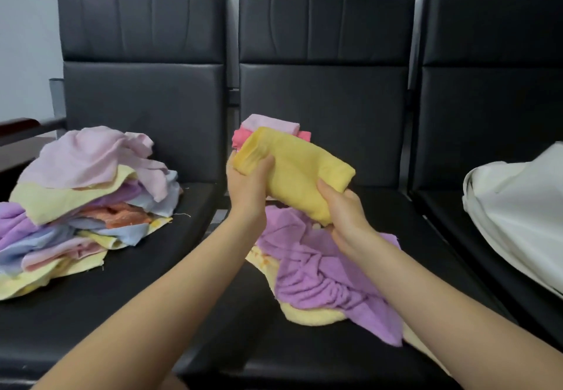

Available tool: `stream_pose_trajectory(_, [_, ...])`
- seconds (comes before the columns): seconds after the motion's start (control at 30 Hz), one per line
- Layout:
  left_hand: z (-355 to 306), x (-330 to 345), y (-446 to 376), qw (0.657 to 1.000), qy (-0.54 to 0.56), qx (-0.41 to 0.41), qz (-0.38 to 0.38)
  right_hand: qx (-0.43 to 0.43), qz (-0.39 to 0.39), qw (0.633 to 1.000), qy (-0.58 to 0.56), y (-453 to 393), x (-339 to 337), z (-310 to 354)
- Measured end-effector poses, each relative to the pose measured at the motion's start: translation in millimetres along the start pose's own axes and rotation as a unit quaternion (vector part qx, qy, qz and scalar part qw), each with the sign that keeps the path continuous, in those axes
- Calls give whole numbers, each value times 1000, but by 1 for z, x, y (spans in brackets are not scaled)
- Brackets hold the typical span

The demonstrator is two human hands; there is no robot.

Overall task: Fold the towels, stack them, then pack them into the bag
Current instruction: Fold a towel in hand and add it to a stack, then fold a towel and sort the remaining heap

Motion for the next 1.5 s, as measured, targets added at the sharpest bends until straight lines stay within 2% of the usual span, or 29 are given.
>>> stream_pose_trajectory(0.13, [-30,13,-57,988,-103,110,18,-93,-9,995,24,-22,16,76])
stream_pose_trajectory(0.23, [-48,30,-113,968,-183,167,39,-196,-39,976,87,-47,39,144])
stream_pose_trajectory(0.33, [-45,45,-164,943,-255,202,65,-245,-67,956,150,-94,66,184])
stream_pose_trajectory(0.4, [-24,50,-199,920,-323,200,93,-234,-91,948,193,-135,78,189])
stream_pose_trajectory(0.43, [-7,52,-215,894,-388,187,123,-220,-109,940,237,-156,82,185])
stream_pose_trajectory(0.53, [54,46,-241,784,-572,118,213,-139,-143,876,440,-214,95,154])
stream_pose_trajectory(0.6, [72,37,-239,759,-606,94,219,-95,-144,851,495,-227,95,139])
stream_pose_trajectory(0.67, [69,38,-235,741,-629,108,211,-80,-118,860,489,-221,90,136])
stream_pose_trajectory(0.73, [51,45,-224,719,-646,145,211,-111,-104,873,463,-198,83,141])
stream_pose_trajectory(0.77, [40,47,-214,727,-636,162,205,-137,-107,887,428,-180,77,142])
stream_pose_trajectory(0.8, [30,48,-202,749,-610,171,195,-159,-112,905,379,-164,68,142])
stream_pose_trajectory(0.87, [18,44,-170,812,-533,157,181,-187,-109,928,303,-131,48,131])
stream_pose_trajectory(0.9, [17,39,-151,837,-496,143,182,-191,-99,932,291,-115,39,121])
stream_pose_trajectory(0.97, [21,28,-109,859,-456,117,201,-174,-64,936,299,-91,26,92])
stream_pose_trajectory(1.07, [35,-3,-56,887,-417,60,188,-127,-46,911,390,-64,15,41])
stream_pose_trajectory(1.17, [46,-41,-22,912,-392,9,118,-58,-15,868,493,-53,18,-10])
stream_pose_trajectory(1.23, [58,-63,-7,910,-402,-25,99,-58,-10,823,566,-50,24,-32])
stream_pose_trajectory(1.27, [64,-71,0,905,-410,-43,102,-79,-15,818,569,-50,26,-35])
stream_pose_trajectory(1.3, [67,-76,5,900,-419,-53,111,-103,-19,836,539,-49,28,-35])
stream_pose_trajectory(1.33, [69,-79,8,895,-426,-57,121,-114,-18,873,474,-47,25,-31])
stream_pose_trajectory(1.4, [67,-77,10,890,-433,-36,139,-99,4,959,266,-49,13,-23])
stream_pose_trajectory(1.43, [65,-73,10,888,-435,-21,147,-70,32,989,129,-49,7,-18])
stream_pose_trajectory(1.47, [64,-68,10,887,-434,-8,156,-31,65,997,-16,-51,2,-13])
stream_pose_trajectory(1.5, [64,-62,11,886,-432,2,166,3,99,986,-137,-50,-3,-6])
Point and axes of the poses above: each hand's wrist, its own y-axis away from the middle knuckle, its own x-axis out of the palm, z = x × y, the point moved 9 cm from there along -y, towards the middle knuckle, and after that the axes turned 14 degrees about x, right-handed, at the moved point
